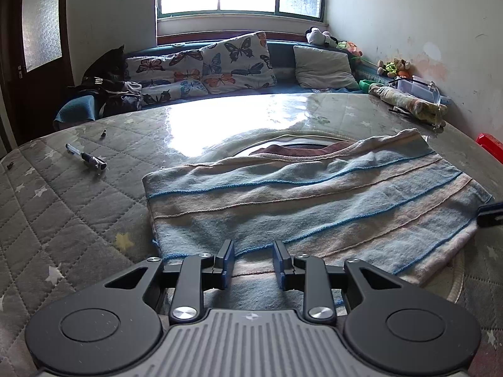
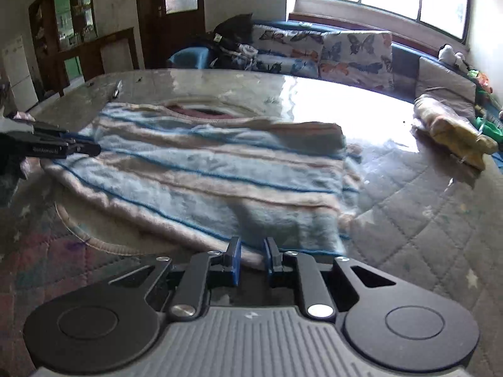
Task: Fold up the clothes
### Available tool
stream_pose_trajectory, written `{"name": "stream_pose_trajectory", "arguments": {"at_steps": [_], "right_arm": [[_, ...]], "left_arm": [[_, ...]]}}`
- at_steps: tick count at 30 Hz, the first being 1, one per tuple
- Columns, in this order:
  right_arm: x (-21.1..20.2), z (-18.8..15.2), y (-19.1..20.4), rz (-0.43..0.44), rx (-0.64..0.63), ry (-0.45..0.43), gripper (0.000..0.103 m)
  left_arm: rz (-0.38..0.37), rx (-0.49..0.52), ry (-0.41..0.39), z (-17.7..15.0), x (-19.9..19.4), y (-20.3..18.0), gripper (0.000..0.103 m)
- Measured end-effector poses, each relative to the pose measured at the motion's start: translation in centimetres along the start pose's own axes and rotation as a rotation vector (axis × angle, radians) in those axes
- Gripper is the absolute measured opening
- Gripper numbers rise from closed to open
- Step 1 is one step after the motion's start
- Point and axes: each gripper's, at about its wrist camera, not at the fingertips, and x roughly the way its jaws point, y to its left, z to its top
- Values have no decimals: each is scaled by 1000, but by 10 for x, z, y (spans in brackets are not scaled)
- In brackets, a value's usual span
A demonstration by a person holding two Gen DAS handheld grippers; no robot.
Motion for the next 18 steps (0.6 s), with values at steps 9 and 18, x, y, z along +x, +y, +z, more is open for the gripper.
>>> {"name": "stream_pose_trajectory", "arguments": {"at_steps": [9, 18], "right_arm": [[2, -1, -22, -44, 46, 8, 19], [13, 22, -33, -52, 47, -47, 19]], "left_arm": [[7, 3, 3, 0, 1, -1, 30], [6, 0, 2, 0, 1, 0, 30]]}}
